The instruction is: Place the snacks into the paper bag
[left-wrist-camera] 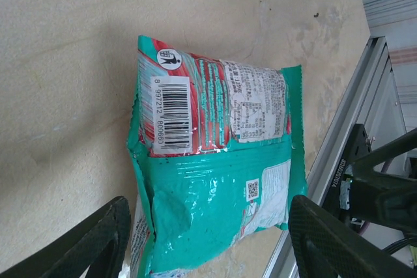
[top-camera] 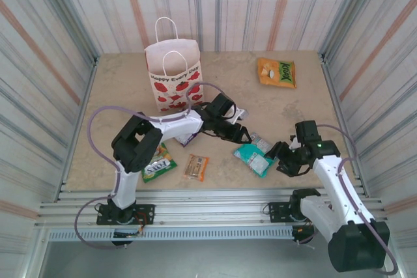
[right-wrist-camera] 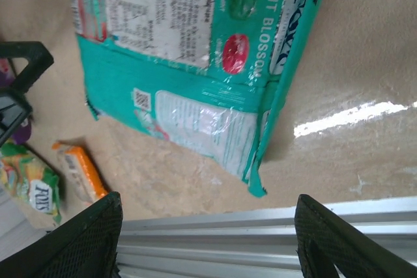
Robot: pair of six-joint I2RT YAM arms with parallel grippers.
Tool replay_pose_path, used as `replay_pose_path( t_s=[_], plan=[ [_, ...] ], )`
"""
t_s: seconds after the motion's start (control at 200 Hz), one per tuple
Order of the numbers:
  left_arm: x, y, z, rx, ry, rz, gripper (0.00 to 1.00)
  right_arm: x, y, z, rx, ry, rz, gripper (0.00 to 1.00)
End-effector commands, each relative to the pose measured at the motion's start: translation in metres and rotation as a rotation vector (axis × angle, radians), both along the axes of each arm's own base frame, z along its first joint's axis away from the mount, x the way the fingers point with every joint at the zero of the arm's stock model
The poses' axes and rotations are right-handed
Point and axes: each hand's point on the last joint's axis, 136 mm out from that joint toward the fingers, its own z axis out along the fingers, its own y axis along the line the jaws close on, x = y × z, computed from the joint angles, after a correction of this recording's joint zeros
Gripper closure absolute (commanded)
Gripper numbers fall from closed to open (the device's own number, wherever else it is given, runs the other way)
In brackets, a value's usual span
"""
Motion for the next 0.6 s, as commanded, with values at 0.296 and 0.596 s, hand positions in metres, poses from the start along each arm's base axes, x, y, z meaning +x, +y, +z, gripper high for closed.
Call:
replay_pose_path(
  t_s=[0.296,0.596],
  plan=[
    [-0.019,-0.006,-0.023,0.026,0.188,-0.031,0.34,0.023,-0.001,-0.027,0.007,-0.017,-0.045,0.34],
    [-0.022,-0.012,-0.032,0.006,0.273,-0.021,0.38,0.031,0.003,-0.043,0.035,-0.008,-0.047,0.41]
  ],
)
